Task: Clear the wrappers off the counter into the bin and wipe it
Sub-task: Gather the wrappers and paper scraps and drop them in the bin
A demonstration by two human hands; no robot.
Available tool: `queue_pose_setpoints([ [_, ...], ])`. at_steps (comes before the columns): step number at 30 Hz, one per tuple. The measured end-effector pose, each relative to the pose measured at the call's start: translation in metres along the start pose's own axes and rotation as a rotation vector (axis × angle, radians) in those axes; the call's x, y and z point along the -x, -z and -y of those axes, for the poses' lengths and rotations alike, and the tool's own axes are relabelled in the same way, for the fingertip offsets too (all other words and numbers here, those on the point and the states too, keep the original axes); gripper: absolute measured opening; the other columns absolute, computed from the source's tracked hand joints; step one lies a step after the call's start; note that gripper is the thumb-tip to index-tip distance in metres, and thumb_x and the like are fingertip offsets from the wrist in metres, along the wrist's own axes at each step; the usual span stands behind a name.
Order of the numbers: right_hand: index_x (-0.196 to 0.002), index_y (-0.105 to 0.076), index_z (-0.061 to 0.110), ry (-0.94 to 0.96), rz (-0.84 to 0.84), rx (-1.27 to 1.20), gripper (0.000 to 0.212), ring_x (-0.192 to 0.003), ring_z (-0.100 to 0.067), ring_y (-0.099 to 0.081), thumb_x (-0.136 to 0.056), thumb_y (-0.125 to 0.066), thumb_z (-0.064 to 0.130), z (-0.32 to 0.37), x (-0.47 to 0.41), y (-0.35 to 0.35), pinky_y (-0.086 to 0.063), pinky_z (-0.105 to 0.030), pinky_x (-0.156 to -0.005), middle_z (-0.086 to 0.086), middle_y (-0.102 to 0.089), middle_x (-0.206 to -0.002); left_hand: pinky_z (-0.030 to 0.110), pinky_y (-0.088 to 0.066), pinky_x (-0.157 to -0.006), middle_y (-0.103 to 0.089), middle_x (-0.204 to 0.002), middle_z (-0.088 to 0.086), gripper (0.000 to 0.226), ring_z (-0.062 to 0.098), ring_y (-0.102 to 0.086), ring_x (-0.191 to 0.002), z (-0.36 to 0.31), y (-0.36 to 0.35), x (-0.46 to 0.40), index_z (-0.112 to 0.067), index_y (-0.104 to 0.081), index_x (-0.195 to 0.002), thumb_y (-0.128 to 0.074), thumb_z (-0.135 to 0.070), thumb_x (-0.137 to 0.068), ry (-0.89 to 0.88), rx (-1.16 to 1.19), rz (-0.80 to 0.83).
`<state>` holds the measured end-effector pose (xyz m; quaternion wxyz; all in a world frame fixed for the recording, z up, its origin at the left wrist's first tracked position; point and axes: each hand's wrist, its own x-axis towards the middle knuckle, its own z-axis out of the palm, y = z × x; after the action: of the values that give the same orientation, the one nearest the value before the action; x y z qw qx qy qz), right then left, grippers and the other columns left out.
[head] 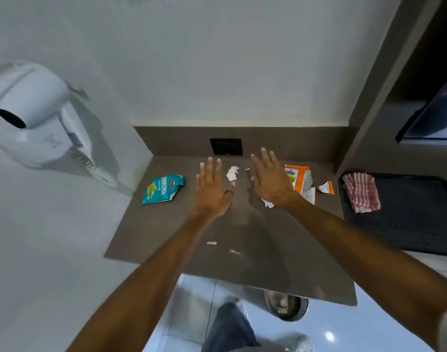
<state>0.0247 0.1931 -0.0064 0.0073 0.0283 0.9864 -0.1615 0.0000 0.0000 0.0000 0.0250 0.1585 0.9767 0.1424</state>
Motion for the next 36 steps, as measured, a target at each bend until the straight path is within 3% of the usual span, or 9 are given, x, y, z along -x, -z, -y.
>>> queue_pose_setpoints([
  [5, -0.165, -0.012, 0.008, -0.159, 0.297, 0.02, 0.076, -0.155, -0.044, -0.022, -0.103, -0.055, 0.017, -0.006, -0.01, -0.057, -0.041, -0.052, -0.119, -0.016, -0.001, -0.173, 0.047, -0.016, -0.133, 0.002, -0.178, 0.013, 0.085, 0.039, 0.005, -0.164, 0.018, -0.056, -0.058, -0.013, -0.003, -0.17, -0.055, -0.019, -0.103, -0.065, -0.022, 0.328],
  [8, -0.15, -0.043, -0.003, -0.122, 0.404, 0.091, 0.048, -0.146, -0.045, -0.039, -0.106, -0.049, 0.016, -0.003, -0.028, -0.081, -0.04, -0.047, -0.118, -0.025, -0.04, -0.158, 0.047, -0.033, -0.125, 0.006, -0.179, 0.008, 0.087, 0.037, 0.007, -0.165, 0.026, -0.081, -0.102, -0.018, -0.005, -0.17, -0.054, -0.004, -0.1, -0.13, -0.009, 0.354],
  [12, -0.118, -0.07, 0.001, -0.232, 0.204, 0.035, 0.026, -0.118, -0.037, -0.062, -0.094, -0.059, 0.008, -0.001, -0.038, -0.1, -0.052, -0.038, -0.1, -0.021, -0.063, -0.127, 0.045, -0.023, -0.129, -0.007, -0.178, 0.014, 0.058, 0.035, -0.008, -0.165, 0.027, -0.108, -0.136, -0.012, -0.023, -0.167, -0.036, -0.009, -0.111, -0.162, -0.114, 0.359],
  [15, -0.099, -0.074, 0.002, -0.327, 0.138, -0.161, 0.017, -0.106, -0.033, -0.068, -0.085, -0.065, 0.003, 0.001, -0.032, -0.097, -0.052, -0.027, -0.087, -0.017, -0.069, -0.116, 0.047, -0.045, -0.116, -0.057, -0.15, 0.023, 0.041, 0.039, -0.056, -0.141, 0.034, -0.118, -0.139, -0.001, -0.055, -0.147, -0.034, -0.01, -0.113, -0.106, -0.042, 0.155],
  [18, -0.089, -0.075, 0.01, -0.339, 0.066, -0.264, 0.017, -0.098, -0.029, -0.069, -0.075, -0.069, 0.004, 0.008, -0.011, -0.085, -0.053, -0.028, -0.086, -0.009, -0.073, -0.106, 0.047, -0.055, -0.1, -0.072, -0.129, 0.022, 0.032, 0.042, -0.069, -0.121, 0.035, -0.108, -0.122, -0.004, -0.071, -0.128, -0.047, -0.012, -0.108, -0.09, -0.062, 0.058],
  [23, -0.09, -0.075, 0.004, -0.163, -0.21, -0.429, 0.016, -0.094, -0.034, -0.066, -0.079, -0.065, -0.001, 0.015, 0.058, -0.068, -0.049, -0.045, -0.089, -0.013, -0.073, -0.096, 0.035, -0.056, -0.103, -0.08, -0.121, 0.012, 0.027, 0.028, -0.076, -0.112, 0.026, -0.097, -0.032, -0.001, -0.081, -0.111, -0.066, 0.007, -0.09, -0.11, 0.558, -0.043],
  [27, -0.099, -0.074, 0.006, -0.193, -0.34, -0.639, 0.015, -0.083, -0.013, -0.062, -0.085, -0.079, 0.01, 0.017, 0.143, -0.063, -0.053, -0.026, -0.075, -0.004, -0.07, -0.099, 0.013, -0.061, -0.079, -0.081, -0.099, -0.025, 0.032, -0.005, -0.077, -0.092, 0.014, -0.081, 0.088, -0.037, -0.078, -0.106, -0.083, -0.015, -0.084, 0.103, 1.087, 0.165],
  [31, -0.096, -0.077, 0.018, -0.317, -0.238, -0.733, 0.018, -0.07, 0.005, -0.063, -0.083, -0.085, 0.028, 0.005, 0.251, -0.096, -0.05, -0.006, -0.068, 0.013, -0.068, -0.089, 0.011, -0.06, -0.074, -0.085, -0.103, -0.013, 0.026, 0.002, -0.08, -0.09, 0.016, -0.106, 0.209, -0.045, -0.083, -0.098, -0.087, -0.031, -0.077, 0.355, 1.24, 0.41],
  [36, -0.104, -0.079, 0.019, -0.911, -0.063, -0.951, 0.017, -0.085, -0.022, -0.076, -0.087, -0.08, 0.021, -0.034, 0.343, -0.21, -0.067, -0.039, -0.071, -0.003, -0.078, -0.106, 0.035, -0.067, -0.086, -0.085, -0.091, -0.001, 0.018, 0.018, -0.081, -0.081, 0.021, -0.212, 0.3, -0.015, -0.082, -0.109, -0.078, -0.012, -0.092, 0.775, 1.21, 0.644],
])
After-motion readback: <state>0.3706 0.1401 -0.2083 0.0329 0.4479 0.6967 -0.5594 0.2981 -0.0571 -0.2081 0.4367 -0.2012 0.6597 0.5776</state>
